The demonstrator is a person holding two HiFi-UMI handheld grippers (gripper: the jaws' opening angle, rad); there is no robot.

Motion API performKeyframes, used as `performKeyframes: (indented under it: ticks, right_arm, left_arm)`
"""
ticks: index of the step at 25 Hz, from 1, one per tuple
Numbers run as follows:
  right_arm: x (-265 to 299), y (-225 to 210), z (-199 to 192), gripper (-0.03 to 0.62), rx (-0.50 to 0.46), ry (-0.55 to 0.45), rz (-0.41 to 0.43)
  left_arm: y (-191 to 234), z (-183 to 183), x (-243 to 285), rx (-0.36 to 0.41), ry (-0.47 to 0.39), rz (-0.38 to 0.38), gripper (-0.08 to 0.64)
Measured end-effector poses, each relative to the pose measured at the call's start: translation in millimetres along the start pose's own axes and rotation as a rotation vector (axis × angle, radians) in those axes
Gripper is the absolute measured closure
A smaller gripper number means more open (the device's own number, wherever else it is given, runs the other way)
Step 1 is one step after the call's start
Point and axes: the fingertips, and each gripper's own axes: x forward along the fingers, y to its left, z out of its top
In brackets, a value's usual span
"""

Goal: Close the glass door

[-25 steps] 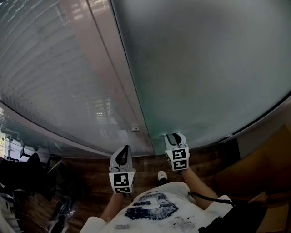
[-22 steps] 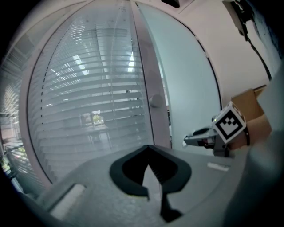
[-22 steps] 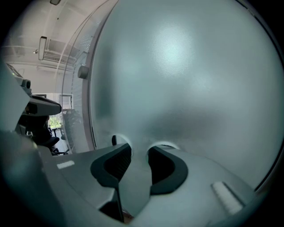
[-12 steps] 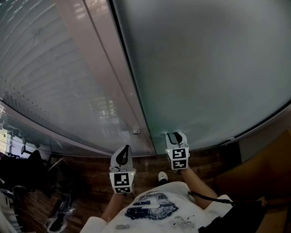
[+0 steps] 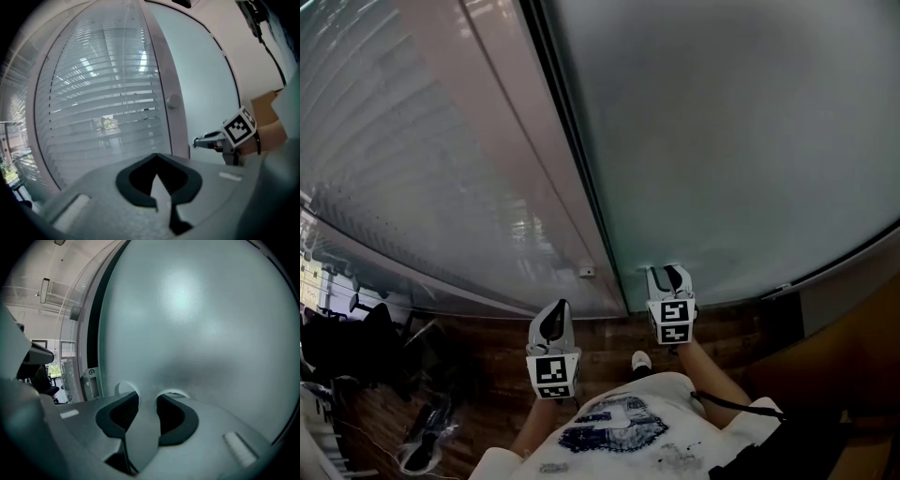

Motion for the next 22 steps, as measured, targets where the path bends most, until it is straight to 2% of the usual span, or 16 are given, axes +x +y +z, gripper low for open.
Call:
performKeyframes:
  ticks: [22]
  right_arm:
    - [-1.1,-0.1,5.3,0.468,-0.013,-0.011,0.006]
  left_arm:
    - [-1.2,2.9,-5.0,-0.002,-0.006,0.007,0.558]
